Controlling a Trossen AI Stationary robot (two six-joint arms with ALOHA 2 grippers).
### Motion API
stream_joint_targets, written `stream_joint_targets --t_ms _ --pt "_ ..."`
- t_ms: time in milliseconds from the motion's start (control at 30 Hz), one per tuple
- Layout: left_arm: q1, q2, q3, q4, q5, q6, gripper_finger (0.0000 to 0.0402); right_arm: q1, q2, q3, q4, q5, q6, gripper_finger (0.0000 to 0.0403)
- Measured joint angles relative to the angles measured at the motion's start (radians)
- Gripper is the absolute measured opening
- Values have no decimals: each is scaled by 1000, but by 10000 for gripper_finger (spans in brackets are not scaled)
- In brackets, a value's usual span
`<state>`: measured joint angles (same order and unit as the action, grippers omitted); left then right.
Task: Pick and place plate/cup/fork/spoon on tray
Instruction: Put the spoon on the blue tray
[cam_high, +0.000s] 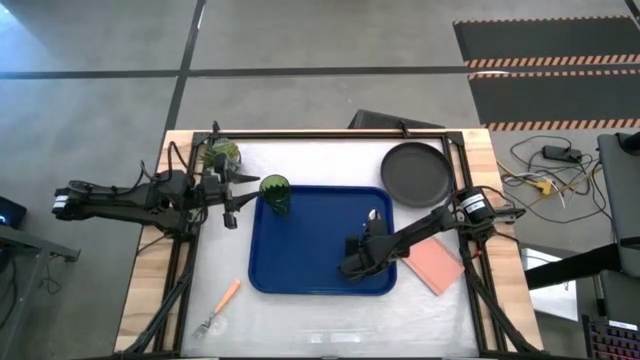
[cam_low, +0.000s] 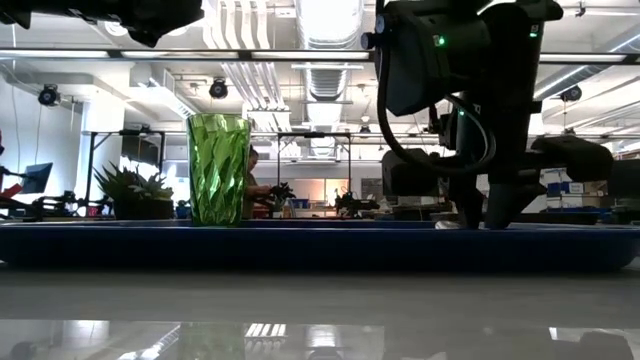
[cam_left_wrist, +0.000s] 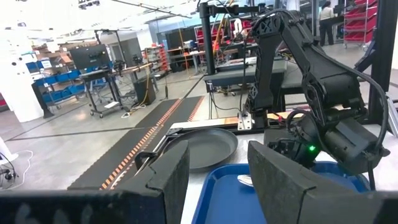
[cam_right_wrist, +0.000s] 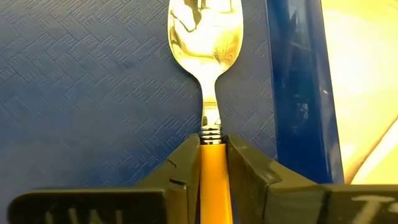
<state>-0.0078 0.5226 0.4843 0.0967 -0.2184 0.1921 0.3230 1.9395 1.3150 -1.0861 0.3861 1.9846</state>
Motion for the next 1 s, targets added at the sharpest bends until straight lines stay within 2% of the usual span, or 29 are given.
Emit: stream_joint_targets --t_ms 300,533,767,867,1000 --pt "0 0 0 0 0 0 146 0 -18 0 -27 -29 -22 152" --pt "0 0 0 1 0 0 146 0 -121 7 -110 -25 -74 189" --pt "0 0 0 1 0 -1 146 6 -223 7 -96 69 -183 194" --pt "0 0 0 1 0 -1 146 7 -243 7 -76 44 -266 189" --pt "0 1 0 1 0 -2 146 7 -268 6 -66 -10 -397 153"
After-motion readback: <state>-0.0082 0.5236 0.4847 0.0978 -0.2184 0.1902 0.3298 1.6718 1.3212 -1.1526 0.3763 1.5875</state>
